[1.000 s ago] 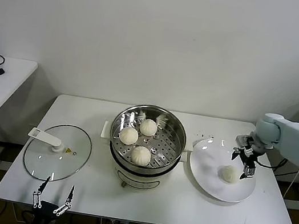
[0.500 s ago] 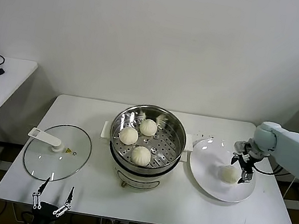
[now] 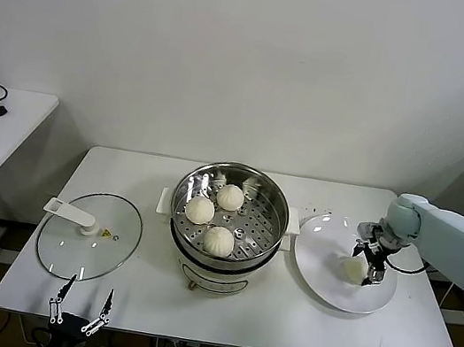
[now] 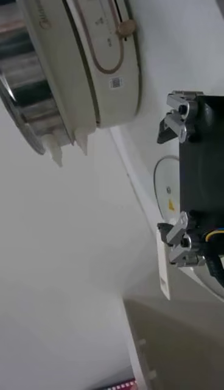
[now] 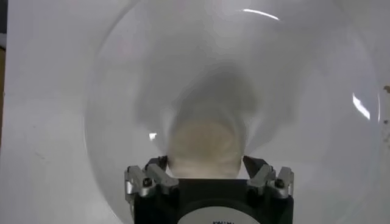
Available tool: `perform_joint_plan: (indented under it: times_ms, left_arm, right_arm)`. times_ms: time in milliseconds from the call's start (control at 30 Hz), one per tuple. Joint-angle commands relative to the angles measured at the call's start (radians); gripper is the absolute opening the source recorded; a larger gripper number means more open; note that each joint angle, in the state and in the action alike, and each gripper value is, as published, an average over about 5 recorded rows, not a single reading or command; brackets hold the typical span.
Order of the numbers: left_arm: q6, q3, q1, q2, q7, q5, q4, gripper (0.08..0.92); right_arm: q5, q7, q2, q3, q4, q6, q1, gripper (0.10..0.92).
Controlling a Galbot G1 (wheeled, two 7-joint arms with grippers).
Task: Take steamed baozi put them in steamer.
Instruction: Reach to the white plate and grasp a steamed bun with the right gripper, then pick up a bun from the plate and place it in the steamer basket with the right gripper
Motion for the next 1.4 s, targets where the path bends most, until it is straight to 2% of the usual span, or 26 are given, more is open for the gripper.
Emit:
perform_joint_plan:
  times_ms: [33, 267, 400, 667, 900, 1400]
  left_arm:
    - [0.001, 0.001, -0.001, -0.002, 0.0, 0.0, 0.0, 0.823]
    - [0.002, 0.0, 0.001, -0.001, 0.0, 0.0, -0.005, 0.823]
    - [0.003, 0.002, 0.003, -0.001, 0.001, 0.0, -0.01, 0.823]
    - [0.004, 0.011, 0.008, 0.001, 0.002, 0.001, -0.023, 0.823]
    - [0.004, 0.022, 0.005, 0.004, 0.003, 0.001, -0.028, 0.823]
    - [0.002, 0.031, 0.006, 0.003, 0.004, 0.012, -0.038, 0.823]
  right_arm:
    - [0.0, -0.005, 0.001, 0.015, -0.003, 0.001, -0.004, 0.751]
    - [0.052, -0.02, -0.015, -0.062, 0.056, 0.0, 0.098, 0.556]
    - [0.135, -0.031, -0.021, -0.159, 0.113, -0.003, 0.207, 0.503]
    - [0.401, -0.054, 0.016, -0.47, 0.279, -0.014, 0.589, 0.495]
    - [0.512, -0.061, 0.083, -0.586, 0.399, -0.032, 0.817, 0.501]
    - [0.72, 0.001, 0.279, -0.534, 0.489, -0.154, 0.883, 0.509]
